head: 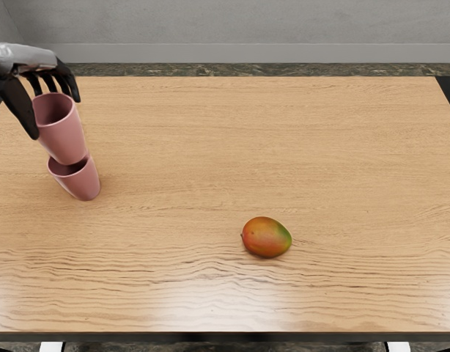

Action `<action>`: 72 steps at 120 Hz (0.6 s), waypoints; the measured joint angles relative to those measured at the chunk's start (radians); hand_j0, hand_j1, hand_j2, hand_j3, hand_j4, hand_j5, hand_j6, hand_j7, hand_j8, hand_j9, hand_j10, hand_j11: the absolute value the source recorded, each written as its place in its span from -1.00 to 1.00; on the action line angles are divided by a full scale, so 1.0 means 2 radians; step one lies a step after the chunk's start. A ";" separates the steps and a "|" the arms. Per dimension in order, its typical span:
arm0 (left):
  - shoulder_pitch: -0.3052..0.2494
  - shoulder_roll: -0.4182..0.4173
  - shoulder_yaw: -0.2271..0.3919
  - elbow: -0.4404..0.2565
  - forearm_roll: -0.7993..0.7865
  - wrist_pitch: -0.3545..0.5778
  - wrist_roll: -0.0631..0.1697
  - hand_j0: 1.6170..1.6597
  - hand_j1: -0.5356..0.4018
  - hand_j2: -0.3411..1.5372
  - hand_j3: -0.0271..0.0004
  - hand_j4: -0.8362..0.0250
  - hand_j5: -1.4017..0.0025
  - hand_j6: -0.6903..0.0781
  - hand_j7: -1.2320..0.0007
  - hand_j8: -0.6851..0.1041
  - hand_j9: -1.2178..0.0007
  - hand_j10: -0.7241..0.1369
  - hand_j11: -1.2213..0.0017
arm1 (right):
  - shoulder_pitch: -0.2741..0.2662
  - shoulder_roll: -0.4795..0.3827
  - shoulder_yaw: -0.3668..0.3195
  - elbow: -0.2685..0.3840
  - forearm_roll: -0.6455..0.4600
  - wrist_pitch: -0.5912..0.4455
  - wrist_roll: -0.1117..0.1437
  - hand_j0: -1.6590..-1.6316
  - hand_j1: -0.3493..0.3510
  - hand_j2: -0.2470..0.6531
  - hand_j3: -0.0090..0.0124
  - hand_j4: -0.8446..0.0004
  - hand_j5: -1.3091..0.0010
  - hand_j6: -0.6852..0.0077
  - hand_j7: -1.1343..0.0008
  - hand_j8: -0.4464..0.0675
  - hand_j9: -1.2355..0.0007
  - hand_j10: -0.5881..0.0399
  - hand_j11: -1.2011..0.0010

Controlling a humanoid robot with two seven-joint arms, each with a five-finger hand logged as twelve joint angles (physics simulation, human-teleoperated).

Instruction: Pick up cup and place in cup with left hand

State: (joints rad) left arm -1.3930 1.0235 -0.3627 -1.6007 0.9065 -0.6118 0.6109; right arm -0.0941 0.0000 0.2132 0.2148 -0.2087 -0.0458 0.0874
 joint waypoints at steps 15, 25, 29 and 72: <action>0.000 -0.006 0.001 0.008 0.005 0.000 0.000 0.91 -0.19 -0.33 0.97 -0.17 0.08 -0.12 -0.04 -0.15 -0.04 -0.44 -0.04 | 0.000 0.000 0.000 0.000 0.000 0.000 0.000 -0.93 -0.91 -0.46 -0.16 0.93 0.94 0.90 0.94 0.63 0.94 0.79 0.94; 0.001 -0.009 0.003 0.013 0.009 0.000 0.000 0.92 -0.21 -0.32 0.97 -0.18 0.09 -0.12 -0.04 -0.14 -0.04 -0.44 -0.04 | 0.000 0.000 0.000 -0.001 0.000 0.000 0.000 -0.93 -0.91 -0.46 -0.16 0.93 0.94 0.90 0.94 0.63 0.94 0.79 0.94; 0.004 -0.009 0.003 0.014 0.011 0.001 0.000 0.93 -0.23 -0.30 0.97 -0.19 0.09 -0.11 -0.04 -0.13 -0.04 -0.45 -0.04 | 0.000 0.000 0.000 -0.002 -0.001 0.000 0.000 -0.93 -0.91 -0.46 -0.16 0.93 0.94 0.90 0.94 0.63 0.94 0.79 0.94; 0.019 -0.029 0.004 0.031 0.030 0.000 0.000 0.92 -0.23 -0.30 0.97 -0.17 0.10 -0.14 -0.03 -0.15 -0.03 -0.43 -0.03 | 0.000 0.000 0.000 -0.003 0.000 0.000 0.000 -0.93 -0.91 -0.46 -0.16 0.93 0.94 0.90 0.94 0.63 0.94 0.79 0.94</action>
State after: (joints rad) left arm -1.3558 0.9649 -0.3555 -1.5388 0.9656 -0.6108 0.6110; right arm -0.0936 0.0000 0.2132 0.2079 -0.2092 -0.0460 0.0874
